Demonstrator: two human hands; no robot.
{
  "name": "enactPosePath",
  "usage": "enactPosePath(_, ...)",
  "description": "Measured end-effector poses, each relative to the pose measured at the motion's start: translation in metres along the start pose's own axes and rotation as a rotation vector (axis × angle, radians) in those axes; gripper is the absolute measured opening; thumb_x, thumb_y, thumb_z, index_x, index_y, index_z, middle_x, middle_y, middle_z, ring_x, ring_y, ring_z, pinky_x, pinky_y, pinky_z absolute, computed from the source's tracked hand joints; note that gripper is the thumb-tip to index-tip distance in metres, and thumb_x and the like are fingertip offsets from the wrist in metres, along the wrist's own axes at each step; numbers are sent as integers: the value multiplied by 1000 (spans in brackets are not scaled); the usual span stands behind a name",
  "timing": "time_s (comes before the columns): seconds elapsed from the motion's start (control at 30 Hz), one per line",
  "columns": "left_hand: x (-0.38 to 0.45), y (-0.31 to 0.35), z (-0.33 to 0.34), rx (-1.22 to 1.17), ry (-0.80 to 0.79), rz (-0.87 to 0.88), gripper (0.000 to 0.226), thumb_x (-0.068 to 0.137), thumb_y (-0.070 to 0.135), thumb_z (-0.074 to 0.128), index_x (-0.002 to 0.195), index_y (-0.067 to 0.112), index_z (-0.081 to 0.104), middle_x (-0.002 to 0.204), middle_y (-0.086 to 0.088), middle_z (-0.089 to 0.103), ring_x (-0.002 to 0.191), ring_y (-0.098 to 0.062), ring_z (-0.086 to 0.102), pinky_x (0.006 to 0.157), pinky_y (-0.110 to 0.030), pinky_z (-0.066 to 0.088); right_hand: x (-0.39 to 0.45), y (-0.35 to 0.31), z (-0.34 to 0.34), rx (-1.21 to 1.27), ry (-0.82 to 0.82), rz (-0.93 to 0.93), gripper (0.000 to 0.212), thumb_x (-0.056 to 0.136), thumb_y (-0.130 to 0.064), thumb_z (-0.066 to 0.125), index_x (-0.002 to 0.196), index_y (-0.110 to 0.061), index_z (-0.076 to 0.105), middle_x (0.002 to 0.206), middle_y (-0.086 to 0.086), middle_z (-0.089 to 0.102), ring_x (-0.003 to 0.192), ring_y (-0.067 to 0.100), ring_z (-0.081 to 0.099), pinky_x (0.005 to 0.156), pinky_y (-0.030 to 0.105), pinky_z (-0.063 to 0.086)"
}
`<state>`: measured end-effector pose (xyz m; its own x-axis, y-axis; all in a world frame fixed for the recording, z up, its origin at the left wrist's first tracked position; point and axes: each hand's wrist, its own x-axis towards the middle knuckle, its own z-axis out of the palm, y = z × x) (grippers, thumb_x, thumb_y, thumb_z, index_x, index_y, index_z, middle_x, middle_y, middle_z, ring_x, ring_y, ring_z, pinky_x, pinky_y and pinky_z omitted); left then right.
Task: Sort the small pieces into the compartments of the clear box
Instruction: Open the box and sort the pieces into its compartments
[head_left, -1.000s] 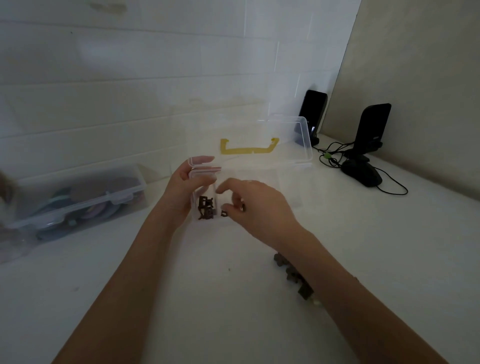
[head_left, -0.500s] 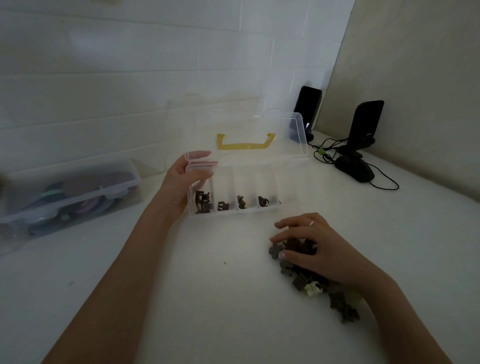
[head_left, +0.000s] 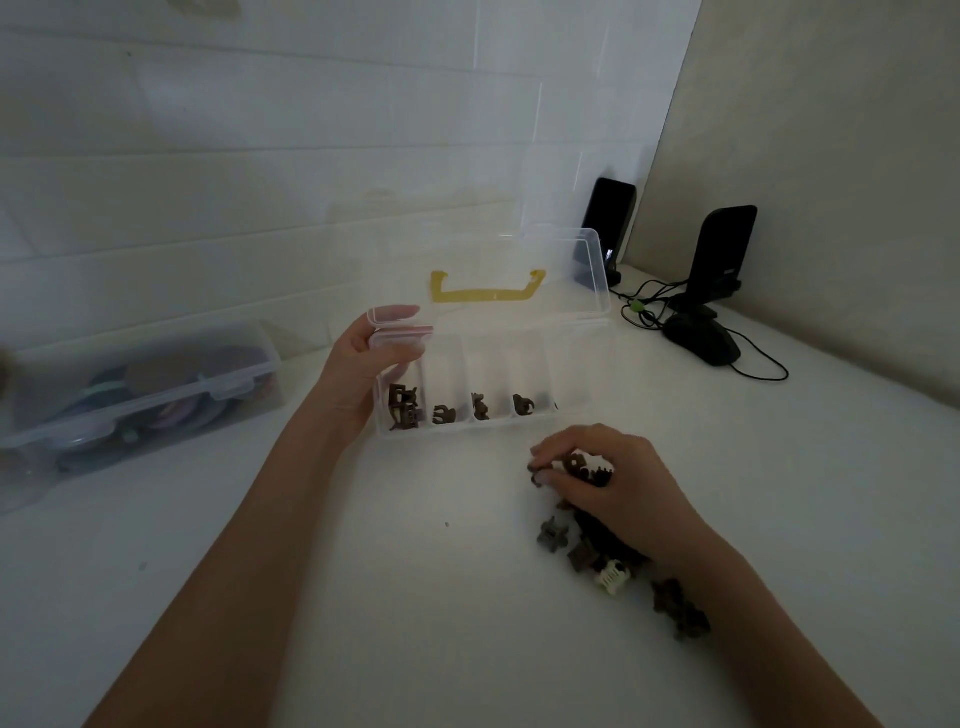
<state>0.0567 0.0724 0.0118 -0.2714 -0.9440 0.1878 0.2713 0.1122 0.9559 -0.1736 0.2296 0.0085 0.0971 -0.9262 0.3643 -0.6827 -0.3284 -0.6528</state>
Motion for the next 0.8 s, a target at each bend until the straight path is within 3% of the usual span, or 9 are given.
enactPosePath(0.07, 0, 0, 0, 2, 0, -4, 36, 63, 13, 72, 93, 32, 70, 87, 11, 72, 81, -2, 65, 81, -25, 46, 3, -2, 0, 52, 107, -7, 19, 80, -11, 72, 81, -29, 65, 93, -18, 70, 88, 4, 63, 77, 8, 41)
enactPosePath(0.17, 1, 0, 0, -4, 6, -9, 36, 63, 13, 72, 93, 33, 70, 88, 11, 72, 84, -3, 64, 84, -26, 45, 8, -3, -1, 66, 205, -23, 21, 80, -2, 68, 80, -22, 62, 98, -14, 69, 92, 6, 63, 76, 13, 43)
enactPosePath(0.23, 0, 0, 0, -3, 1, -11, 35, 63, 14, 73, 92, 33, 71, 88, 11, 72, 85, -4, 64, 84, -26, 45, 14, -4, -2, 89, 240, -31, 20, 80, 2, 66, 80, -17, 62, 100, -11, 69, 93, 7, 63, 74, 18, 47)
enactPosePath(0.37, -2, 1, 1, 4, -5, -7, 35, 63, 13, 73, 92, 33, 71, 89, 9, 72, 84, -4, 64, 83, -26, 46, 33, -11, -1, 86, 268, -103, 20, 80, 7, 63, 82, -14, 64, 101, -7, 67, 86, 5, 62, 72, 17, 50)
enactPosePath(0.43, -3, 1, 0, 5, -8, -3, 36, 63, 12, 73, 92, 32, 71, 90, 7, 72, 85, -6, 64, 84, -27, 45, 46, -12, 2, -37, 262, -142, 17, 80, 5, 63, 84, -11, 65, 105, -3, 67, 92, 3, 58, 78, 15, 47)
enactPosePath(0.53, -5, 2, -1, 18, -7, -3, 36, 63, 13, 73, 92, 33, 71, 91, 8, 73, 87, -7, 64, 87, -28, 45, 56, -8, 9, -250, 234, -199, 16, 83, 0, 63, 93, -10, 70, 123, 1, 61, 112, 8, 46, 96, 4, 28)
enactPosePath(0.6, -6, 2, -2, 26, -2, -2, 35, 63, 14, 73, 91, 34, 71, 91, 8, 73, 87, -6, 65, 86, -28, 46, 54, -2, 10, -267, 255, -203, 23, 81, 6, 61, 92, -11, 71, 132, 2, 55, 117, 8, 39, 102, 16, 29)
enactPosePath(0.7, -5, 3, -3, 38, 3, -3, 34, 63, 14, 72, 90, 36, 72, 90, 10, 73, 85, -4, 65, 83, -26, 46, 46, 8, 4, -322, 221, -199, 42, 67, 19, 50, 76, -16, 72, 135, 4, 54, 123, 24, 42, 101, 47, 36)
enactPosePath(0.8, -5, 3, -2, 38, 8, -10, 35, 63, 14, 72, 91, 35, 71, 88, 12, 72, 84, -3, 65, 81, -25, 47, 46, 10, 1, -483, 98, -116, 54, 65, 18, 47, 82, -26, 74, 149, 1, 38, 134, 32, 31, 104, 50, 25)
